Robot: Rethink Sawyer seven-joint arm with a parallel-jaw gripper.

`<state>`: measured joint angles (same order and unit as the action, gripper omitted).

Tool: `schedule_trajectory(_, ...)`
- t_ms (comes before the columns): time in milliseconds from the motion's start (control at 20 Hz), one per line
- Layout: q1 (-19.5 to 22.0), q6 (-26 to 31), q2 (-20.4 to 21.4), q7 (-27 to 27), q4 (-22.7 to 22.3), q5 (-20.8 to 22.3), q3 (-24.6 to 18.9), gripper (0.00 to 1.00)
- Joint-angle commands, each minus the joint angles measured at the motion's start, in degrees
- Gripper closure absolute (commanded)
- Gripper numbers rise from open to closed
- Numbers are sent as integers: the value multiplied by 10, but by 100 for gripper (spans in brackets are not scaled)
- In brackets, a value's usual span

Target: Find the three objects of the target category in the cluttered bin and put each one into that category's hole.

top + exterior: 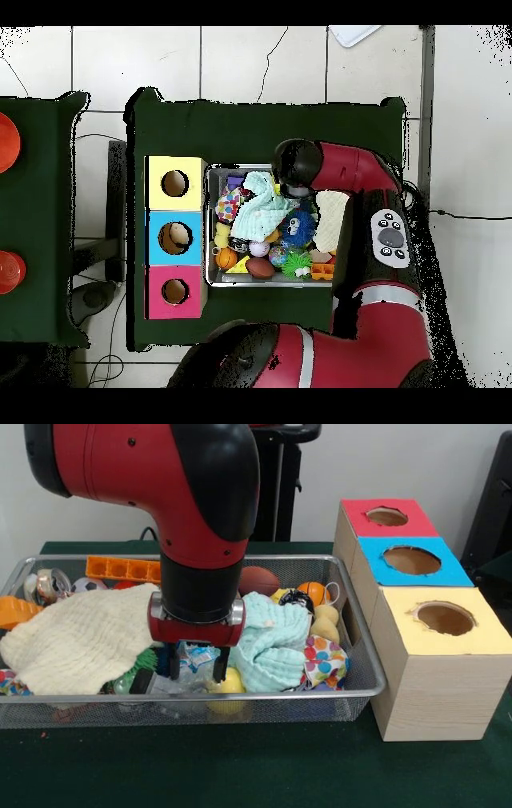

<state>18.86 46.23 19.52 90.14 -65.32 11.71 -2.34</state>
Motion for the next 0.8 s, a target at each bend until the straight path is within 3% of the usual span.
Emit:
schedule_trajectory(50, 35, 33, -3, -8, 22, -5, -37, 0)
schedule_trajectory(100, 38, 30, -4, -9, 24, -7, -41, 100)
schedule_trajectory(800, 40, 30, -3, -7, 25, -4, -42, 100)
